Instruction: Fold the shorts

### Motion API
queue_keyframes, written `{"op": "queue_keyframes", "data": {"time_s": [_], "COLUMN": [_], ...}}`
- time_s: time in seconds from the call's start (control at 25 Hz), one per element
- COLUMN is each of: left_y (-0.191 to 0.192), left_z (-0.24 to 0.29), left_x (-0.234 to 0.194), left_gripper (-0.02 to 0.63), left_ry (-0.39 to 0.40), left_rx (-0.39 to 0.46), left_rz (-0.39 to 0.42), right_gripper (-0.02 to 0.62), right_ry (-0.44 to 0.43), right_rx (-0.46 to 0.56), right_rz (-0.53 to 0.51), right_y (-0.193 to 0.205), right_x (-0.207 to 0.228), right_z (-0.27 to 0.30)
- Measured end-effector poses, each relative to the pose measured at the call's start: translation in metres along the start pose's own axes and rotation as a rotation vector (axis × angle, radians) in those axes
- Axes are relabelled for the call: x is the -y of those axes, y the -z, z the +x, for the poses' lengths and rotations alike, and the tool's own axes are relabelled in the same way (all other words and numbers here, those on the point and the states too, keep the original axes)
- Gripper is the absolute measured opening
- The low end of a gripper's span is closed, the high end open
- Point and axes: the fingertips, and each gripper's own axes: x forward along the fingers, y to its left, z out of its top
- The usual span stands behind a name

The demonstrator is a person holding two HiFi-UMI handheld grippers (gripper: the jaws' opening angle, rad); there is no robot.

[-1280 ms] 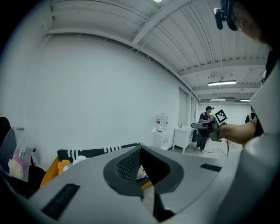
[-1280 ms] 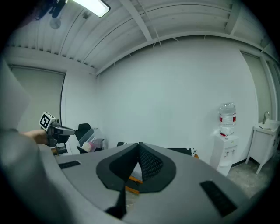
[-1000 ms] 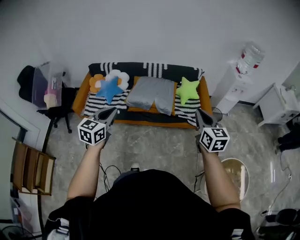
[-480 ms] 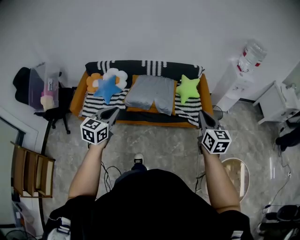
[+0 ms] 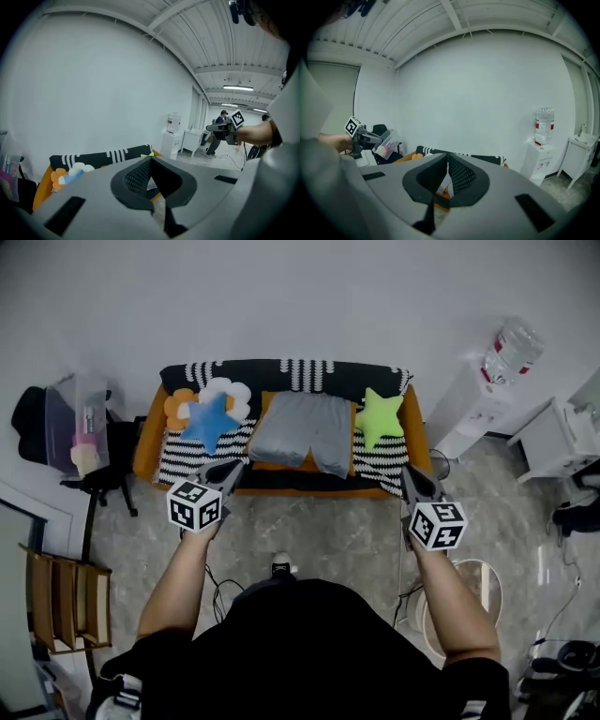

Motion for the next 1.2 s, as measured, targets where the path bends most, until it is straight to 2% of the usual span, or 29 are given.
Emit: {"op": "queue_keyframes", "data": {"time_s": [0.36, 0.56, 0.8, 0.96, 1.2], "left_y": [-0.018, -0.026, -0.030, -0.035, -0.046], "left_z": [0.060, 0.081, 0.099, 0.110, 0.124], "left_x": [-0.043, -0.065, -0.086, -0.101, -0.125], "left_gripper": [0.015, 0.015, 0.015, 0.015, 0.015], "left_ry": [0.066, 0.077, 0.098, 0.108, 0.128], "left_rx": [-0.030, -0.032, -0.033, -0.025, -0.009], "left_rz": [0.015, 0.013, -0.002, 0.000, 0.010], "right_gripper": [0.029, 0.026, 0.009, 0.008, 0.008], "right_ry": [-0.132, -0.061, 0.001, 0.041, 0.030], "right_rx": [-0.121, -0.109, -0.011, 0.010, 0.060], "right_rz": [0.010, 0.003, -0.059, 0.006, 0.056], "right_y": [-0.013, -0.034, -0.036, -0.030, -0.033], "right_x": [-0.005, 0.011, 0.009, -0.001, -0.014], "right_z": [0.066, 0.103, 0.163, 0.195, 0.222]}}
